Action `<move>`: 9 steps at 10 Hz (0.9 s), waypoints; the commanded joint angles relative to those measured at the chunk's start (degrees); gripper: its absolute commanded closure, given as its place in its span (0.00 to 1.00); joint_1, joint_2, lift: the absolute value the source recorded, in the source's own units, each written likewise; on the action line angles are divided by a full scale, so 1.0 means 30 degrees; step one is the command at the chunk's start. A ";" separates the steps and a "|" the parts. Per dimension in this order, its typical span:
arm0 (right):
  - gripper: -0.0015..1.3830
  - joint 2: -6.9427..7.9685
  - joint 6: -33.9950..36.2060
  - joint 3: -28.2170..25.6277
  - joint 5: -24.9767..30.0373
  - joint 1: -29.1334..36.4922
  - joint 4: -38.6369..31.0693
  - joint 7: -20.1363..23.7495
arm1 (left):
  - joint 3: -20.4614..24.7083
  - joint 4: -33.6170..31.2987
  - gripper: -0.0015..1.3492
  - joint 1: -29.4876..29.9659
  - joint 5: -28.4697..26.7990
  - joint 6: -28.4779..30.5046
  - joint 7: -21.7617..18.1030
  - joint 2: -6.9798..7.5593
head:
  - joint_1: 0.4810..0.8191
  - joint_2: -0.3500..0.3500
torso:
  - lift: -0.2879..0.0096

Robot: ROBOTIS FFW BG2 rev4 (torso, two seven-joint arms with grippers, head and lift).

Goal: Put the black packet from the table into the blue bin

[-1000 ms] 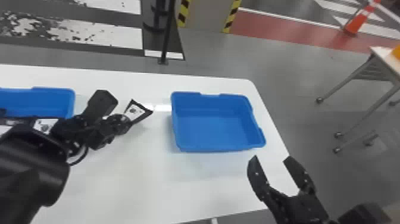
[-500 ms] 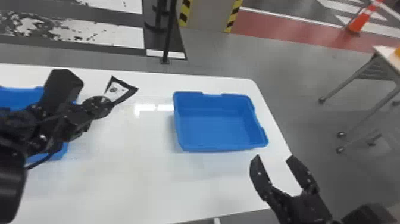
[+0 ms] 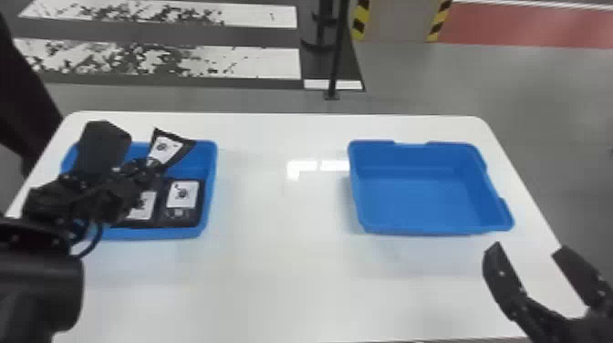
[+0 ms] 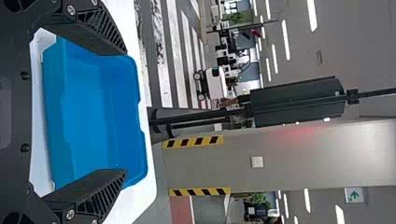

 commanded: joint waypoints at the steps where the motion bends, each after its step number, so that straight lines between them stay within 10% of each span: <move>1: 0.08 0.0017 0.0000 -0.0001 0.0002 0.0019 0.0005 0.0002 | 0.0784 0.0083 0.54 0.0327 -0.0306 0.0382 0.0000 -0.0152 | 0.63 0.49 | 0.60; 4: 0.08 0.0017 0.0000 -0.0001 0.0002 0.0066 -0.0042 -0.0027 | 0.1356 -0.0011 0.06 0.0655 0.0456 -0.0461 -0.0381 -0.0504 | 0.63 0.54 | 0.60; 9: 0.08 0.0017 0.0000 0.0037 0.0116 0.0159 -0.0229 -0.0027 | 0.7602 -0.6761 0.10 0.6749 0.3731 -0.5430 0.0205 -0.3140 | 0.63 0.61 | 0.60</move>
